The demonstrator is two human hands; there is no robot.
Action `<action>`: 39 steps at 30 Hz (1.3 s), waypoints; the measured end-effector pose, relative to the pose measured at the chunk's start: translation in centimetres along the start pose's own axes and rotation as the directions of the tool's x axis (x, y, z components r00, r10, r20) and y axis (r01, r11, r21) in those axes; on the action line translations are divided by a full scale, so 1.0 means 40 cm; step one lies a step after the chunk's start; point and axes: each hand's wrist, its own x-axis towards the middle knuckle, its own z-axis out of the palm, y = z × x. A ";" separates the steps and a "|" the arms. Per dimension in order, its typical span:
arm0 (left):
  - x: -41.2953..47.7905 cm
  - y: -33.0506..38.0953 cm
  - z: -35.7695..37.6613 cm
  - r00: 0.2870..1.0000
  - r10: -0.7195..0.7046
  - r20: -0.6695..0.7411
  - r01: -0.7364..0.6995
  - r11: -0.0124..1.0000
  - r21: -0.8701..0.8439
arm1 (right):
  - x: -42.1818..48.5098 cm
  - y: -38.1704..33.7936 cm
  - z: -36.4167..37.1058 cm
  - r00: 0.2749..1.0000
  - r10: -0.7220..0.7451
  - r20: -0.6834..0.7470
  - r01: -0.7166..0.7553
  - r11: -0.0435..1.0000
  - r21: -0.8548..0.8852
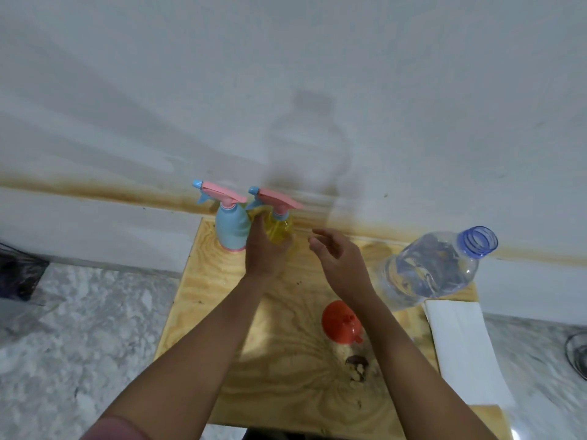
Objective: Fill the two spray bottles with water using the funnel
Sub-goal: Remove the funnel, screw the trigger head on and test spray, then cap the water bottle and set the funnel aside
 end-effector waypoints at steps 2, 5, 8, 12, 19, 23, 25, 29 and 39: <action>0.008 0.001 0.006 1.000 0.006 0.007 -0.006 1.000 0.005 | -0.005 0.013 -0.005 1.000 0.008 0.006 -0.008 1.000 -0.027; 0.011 -0.001 0.010 1.000 0.003 0.026 -0.003 1.000 0.006 | -0.015 0.024 -0.010 1.000 0.018 0.013 -0.017 0.998 -0.055; 0.007 -0.003 0.000 0.997 -0.023 0.073 0.022 1.000 0.014 | -0.034 0.032 -0.019 0.999 0.014 0.035 -0.010 0.994 -0.111; -0.052 0.016 -0.024 0.994 -0.069 0.083 0.068 0.998 0.012 | -0.099 0.041 -0.050 0.996 0.021 0.088 -0.002 0.978 -0.208; -0.324 0.031 0.067 0.980 -0.077 0.185 0.064 0.995 0.078 | -0.286 0.161 -0.163 0.995 0.094 -0.016 -0.091 0.887 -0.453; -0.403 0.044 0.163 0.900 -0.009 0.436 -0.082 0.979 0.188 | -0.348 0.294 -0.256 0.953 0.264 -0.145 -0.301 0.802 -0.516; -0.425 0.043 0.200 0.883 0.002 0.470 -0.145 0.952 0.269 | -0.355 0.349 -0.290 0.926 0.353 -0.132 -0.364 0.750 -0.552; -0.440 0.041 0.234 0.916 0.032 0.401 -0.191 0.912 0.363 | -0.342 0.412 -0.325 0.917 0.397 -0.045 -0.343 0.724 -0.598; -0.447 0.044 0.221 0.959 0.020 0.284 -0.129 0.919 0.373 | -0.305 0.443 -0.350 0.960 0.280 -0.002 -0.231 0.788 -0.571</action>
